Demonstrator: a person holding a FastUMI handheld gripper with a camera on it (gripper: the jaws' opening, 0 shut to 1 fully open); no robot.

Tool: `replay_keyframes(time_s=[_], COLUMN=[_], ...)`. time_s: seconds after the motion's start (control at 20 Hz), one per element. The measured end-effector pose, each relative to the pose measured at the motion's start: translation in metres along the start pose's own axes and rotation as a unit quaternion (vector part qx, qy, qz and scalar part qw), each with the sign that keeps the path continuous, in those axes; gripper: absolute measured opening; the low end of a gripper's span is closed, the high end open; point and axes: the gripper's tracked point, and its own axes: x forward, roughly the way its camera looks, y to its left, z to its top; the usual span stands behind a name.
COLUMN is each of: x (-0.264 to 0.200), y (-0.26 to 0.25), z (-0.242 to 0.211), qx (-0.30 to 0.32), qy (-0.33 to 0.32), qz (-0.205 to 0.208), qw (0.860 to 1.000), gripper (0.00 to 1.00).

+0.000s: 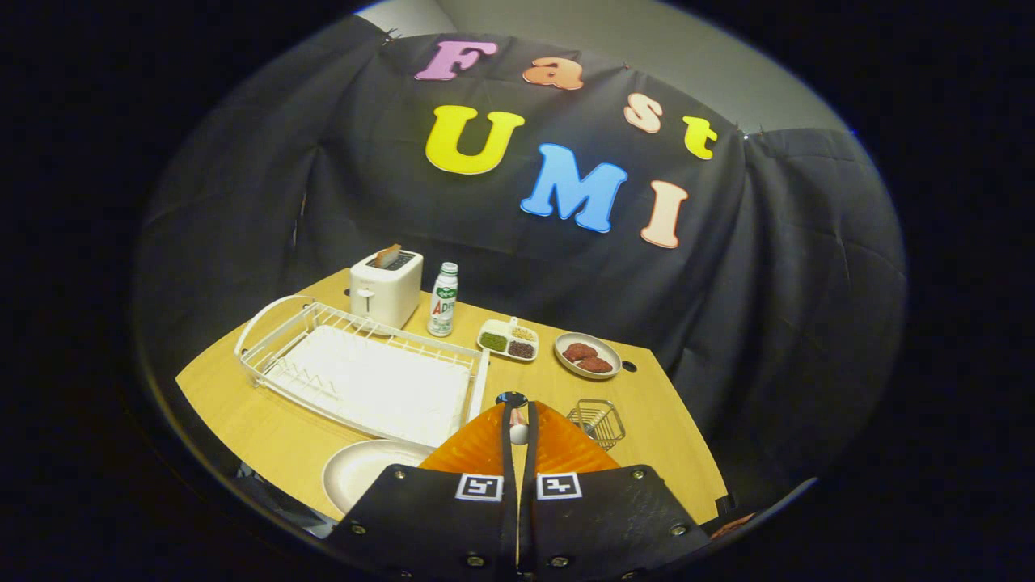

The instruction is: Take the plate from the dish rack, then take the spoon from the basket and place it into the plate.

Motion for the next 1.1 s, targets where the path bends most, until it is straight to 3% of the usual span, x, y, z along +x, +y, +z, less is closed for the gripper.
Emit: replay_keyframes(time_s=[0.5,1.1], x=[-0.036,-0.005], y=[0.073,0.107], z=[-0.034,-0.083], qx=[-0.017,-0.013], qy=[0.017,0.071], qz=[0.095,0.103], qw=[0.995,0.992], gripper=[0.01,0.01])
